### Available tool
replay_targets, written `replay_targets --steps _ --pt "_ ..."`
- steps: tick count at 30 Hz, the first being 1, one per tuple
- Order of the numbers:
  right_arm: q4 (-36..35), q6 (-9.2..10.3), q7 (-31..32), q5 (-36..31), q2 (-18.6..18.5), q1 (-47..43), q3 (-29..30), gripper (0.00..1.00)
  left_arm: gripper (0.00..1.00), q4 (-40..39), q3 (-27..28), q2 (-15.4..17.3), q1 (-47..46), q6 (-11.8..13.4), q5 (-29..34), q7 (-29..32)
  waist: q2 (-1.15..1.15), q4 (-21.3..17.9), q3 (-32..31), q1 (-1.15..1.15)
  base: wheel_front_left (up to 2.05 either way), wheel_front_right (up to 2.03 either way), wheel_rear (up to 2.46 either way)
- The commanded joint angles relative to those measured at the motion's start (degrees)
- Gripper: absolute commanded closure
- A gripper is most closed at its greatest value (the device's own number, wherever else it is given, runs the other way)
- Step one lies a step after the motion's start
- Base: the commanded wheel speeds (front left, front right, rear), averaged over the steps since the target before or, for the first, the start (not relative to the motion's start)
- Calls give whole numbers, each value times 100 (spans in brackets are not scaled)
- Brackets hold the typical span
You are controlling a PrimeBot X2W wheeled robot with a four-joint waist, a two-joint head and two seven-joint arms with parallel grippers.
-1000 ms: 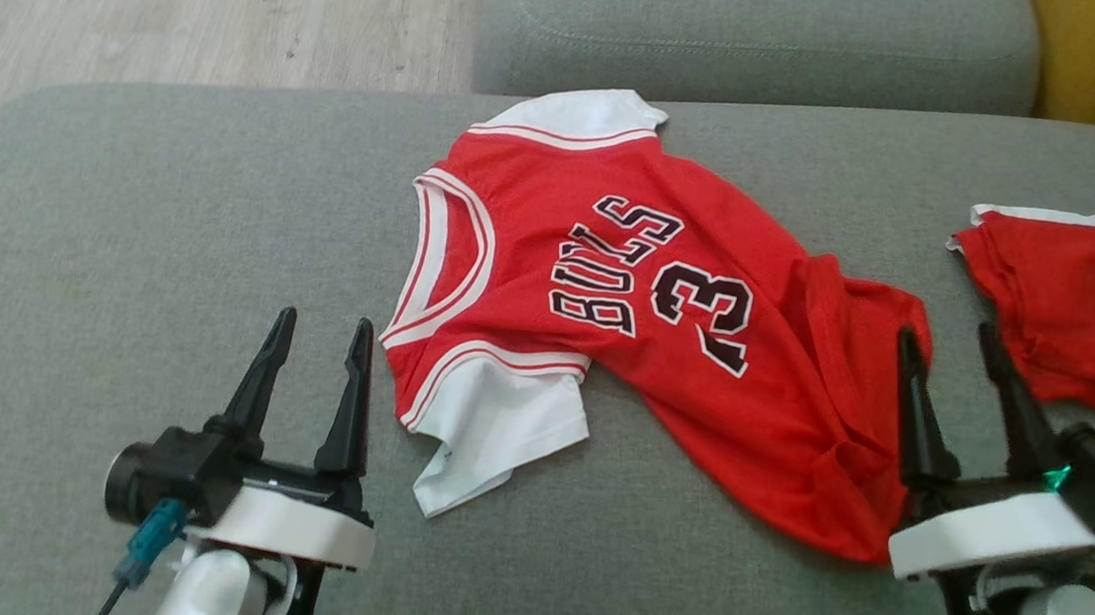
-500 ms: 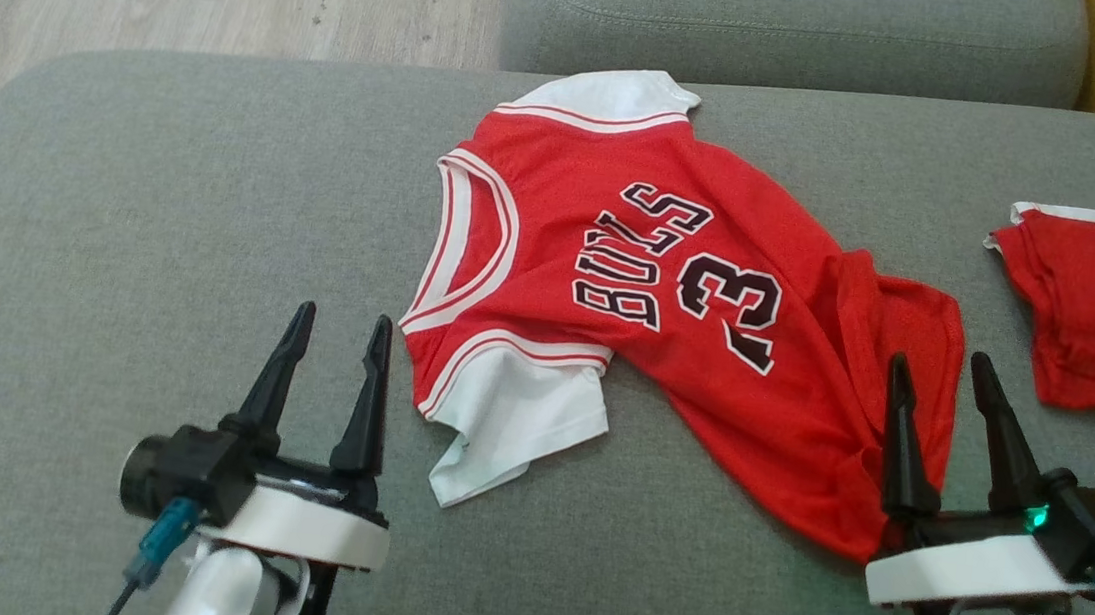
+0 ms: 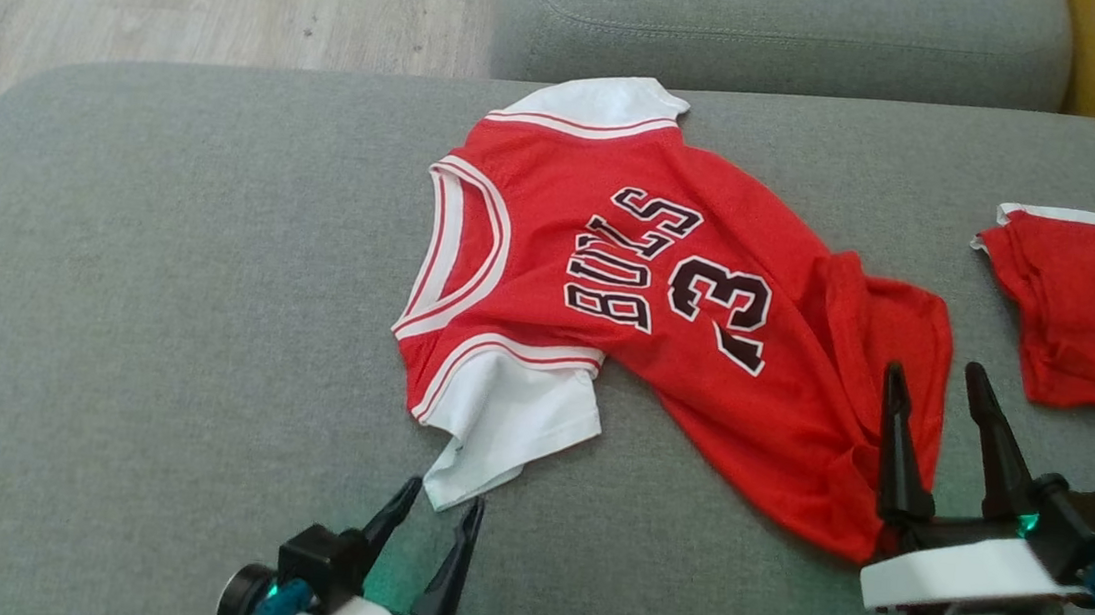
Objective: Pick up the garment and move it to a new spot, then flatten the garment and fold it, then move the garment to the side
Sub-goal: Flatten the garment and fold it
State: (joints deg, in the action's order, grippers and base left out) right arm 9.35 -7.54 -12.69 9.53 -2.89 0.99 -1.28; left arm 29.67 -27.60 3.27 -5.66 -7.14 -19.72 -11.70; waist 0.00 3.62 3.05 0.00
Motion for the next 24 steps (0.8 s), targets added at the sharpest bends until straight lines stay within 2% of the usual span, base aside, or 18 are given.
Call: replay_targets --steps 1,9,14,15,16,21,24 --pt "-162 5 -66 -13 -13 279 -141 0 0 28 157 42 -315 8 -13 -5 0 -26 17 0 0 0 0" --pt "-180 5 -40 -25 -7 318 -183 0 0 881 252 4 -780 335 -118 56 0 -192 209 0 0 0 0" --pt "-175 5 -46 -47 -6 348 -158 0 0 1238 88 -15 -969 216 -245 235 0 -284 292 0 0 0 0" --pt "-174 5 -49 -49 -6 353 -142 0 63 1296 38 -19 -992 181 -281 296 0 -296 300 0 0 0 0" --pt "-171 5 -50 -52 -5 358 -128 0 100 1337 -5 -21 -1010 151 -322 337 0 -308 306 0 0 0 0" --pt "-116 5 -11 -95 -5 351 -45 0 100 1333 -9 -27 -1096 108 -451 137 0 -332 307 0 0 0 0" --pt "-17 5 97 -183 -4 295 30 0 100 1212 157 3 -1171 183 -502 -132 0 -329 283 0 0 0 0"
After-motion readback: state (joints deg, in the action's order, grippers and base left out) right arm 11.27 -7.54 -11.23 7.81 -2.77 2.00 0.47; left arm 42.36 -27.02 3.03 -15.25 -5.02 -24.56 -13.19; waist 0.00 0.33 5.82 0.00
